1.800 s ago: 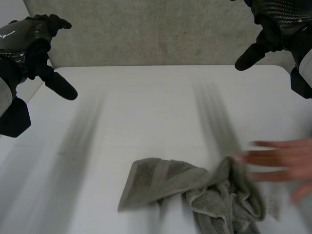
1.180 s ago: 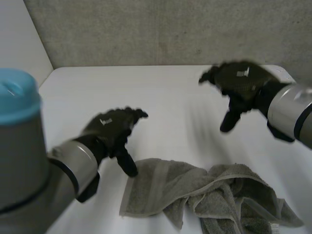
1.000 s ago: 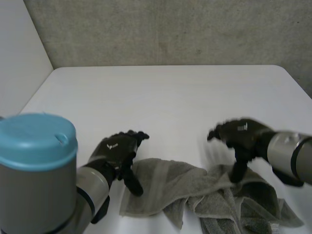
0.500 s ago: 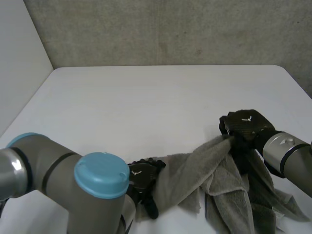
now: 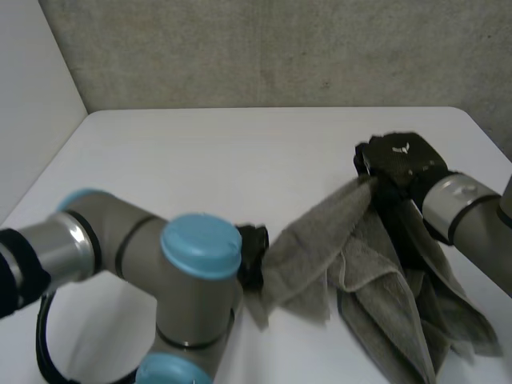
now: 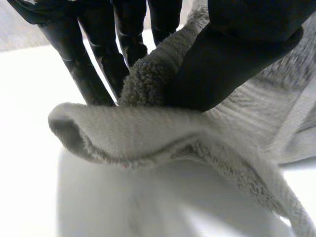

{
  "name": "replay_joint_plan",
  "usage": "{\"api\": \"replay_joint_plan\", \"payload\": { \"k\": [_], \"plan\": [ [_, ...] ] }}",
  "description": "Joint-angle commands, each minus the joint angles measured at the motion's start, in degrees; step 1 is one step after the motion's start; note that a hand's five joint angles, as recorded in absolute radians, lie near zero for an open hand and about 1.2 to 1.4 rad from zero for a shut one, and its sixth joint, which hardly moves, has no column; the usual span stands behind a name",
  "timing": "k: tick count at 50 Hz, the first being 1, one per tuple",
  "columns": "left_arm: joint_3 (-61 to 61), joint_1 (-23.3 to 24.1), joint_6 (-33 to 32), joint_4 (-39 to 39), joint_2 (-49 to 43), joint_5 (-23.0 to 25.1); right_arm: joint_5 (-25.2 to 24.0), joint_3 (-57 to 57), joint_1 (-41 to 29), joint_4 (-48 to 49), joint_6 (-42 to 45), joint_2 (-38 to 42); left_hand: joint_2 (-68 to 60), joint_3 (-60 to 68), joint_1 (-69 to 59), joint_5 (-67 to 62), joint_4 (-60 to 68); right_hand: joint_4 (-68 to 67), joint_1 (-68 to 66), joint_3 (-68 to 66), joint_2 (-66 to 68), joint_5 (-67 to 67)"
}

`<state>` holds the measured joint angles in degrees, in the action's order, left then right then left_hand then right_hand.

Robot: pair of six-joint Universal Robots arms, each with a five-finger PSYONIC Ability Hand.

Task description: Fold the towel.

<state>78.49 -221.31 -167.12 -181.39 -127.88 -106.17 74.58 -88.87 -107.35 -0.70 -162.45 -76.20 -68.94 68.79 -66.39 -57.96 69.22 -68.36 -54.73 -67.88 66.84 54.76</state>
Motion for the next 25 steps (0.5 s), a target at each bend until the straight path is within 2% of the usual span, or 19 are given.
{"api": "replay_joint_plan", "payload": {
  "k": [1,4,6,9,12,15,17,18,20,21,23,25],
  "plan": [
    [-9.48,-6.49,-4.43,-0.98,7.54,-0.97,3.63,9.84,-4.44,9.19,0.03,0.88,-11.06,11.21,-13.61,-12.04,10.78,-11.64,-25.27,-12.12,13.16,15.24],
    [-13.87,-8.95,-6.72,-3.26,10.18,-0.97,3.99,10.82,-4.62,13.36,-0.06,0.88,-11.06,11.21,-13.61,-12.04,10.78,-11.64,-25.27,-12.12,13.16,15.24],
    [-15.29,-9.83,-7.51,-4.75,11.5,-0.97,5.74,11.08,-5.06,23.5,0.38,0.62,-11.06,11.21,-13.61,-12.04,10.78,-11.64,-25.27,-12.12,13.16,15.24],
    [-15.91,-11.94,-8.57,-7.74,14.58,-0.97,6.89,11.09,-5.5,29.16,0.2,0.44,-11.06,11.21,-13.61,-12.04,10.78,-11.64,-25.27,-12.12,13.16,15.24],
    [-14.95,-13.09,-9.1,-8.8,16.25,-0.97,6.89,11.17,-5.77,28.74,0.55,0.44,-11.06,11.21,-13.61,-12.04,10.78,-11.64,-25.27,-12.12,13.16,15.24],
    [-11.37,-13.27,-9.19,-7.93,16.79,-0.88,6.01,11.26,-6.03,23.29,0.82,0.44,-11.06,11.21,-13.61,-12.04,10.78,-11.64,-25.27,-12.12,13.16,15.24],
    [-8.82,-13.44,-9.28,-7.23,16.96,-0.79,3.91,11.7,-6.21,13.33,1.78,0.7,-11.06,11.21,-13.61,-12.04,10.78,-11.64,-25.27,-12.12,13.16,15.24],
    [-6.19,-13.88,-9.45,-6.44,17.05,-0.79,3.9,11.7,-6.21,13.27,1.79,0.71,-11.06,11.21,-13.61,-12.04,10.78,-11.64,-25.27,-12.12,13.16,15.24],
    [-3.81,-14.41,-9.98,-5.48,17.14,-0.7,0.41,11.79,-6.29,1.21,4.67,1.4,-11.06,11.21,-13.61,-12.04,10.78,-11.64,-25.27,-12.12,13.16,15.24],
    [-3.79,-14.41,-9.98,-5.47,17.14,-0.7,0.39,11.79,-6.29,1.14,4.69,1.41,-11.06,11.21,-13.61,-12.04,10.78,-11.64,-25.27,-12.12,13.16,15.24],
    [0.41,-16.42,-12.25,-4.24,17.05,-0.53,-3.46,11.79,-6.38,-9.97,9.23,4.38,-11.06,11.21,-13.61,-12.04,10.78,-11.64,-25.27,-12.12,13.16,15.24],
    [2.26,-18.26,-14.09,-4.24,17.05,-0.44,-4.87,11.7,-6.73,-12.63,10.3,5.62,-11.06,11.21,-13.61,-12.04,10.78,-11.64,-25.27,-12.12,13.16,15.24]
  ]
}}
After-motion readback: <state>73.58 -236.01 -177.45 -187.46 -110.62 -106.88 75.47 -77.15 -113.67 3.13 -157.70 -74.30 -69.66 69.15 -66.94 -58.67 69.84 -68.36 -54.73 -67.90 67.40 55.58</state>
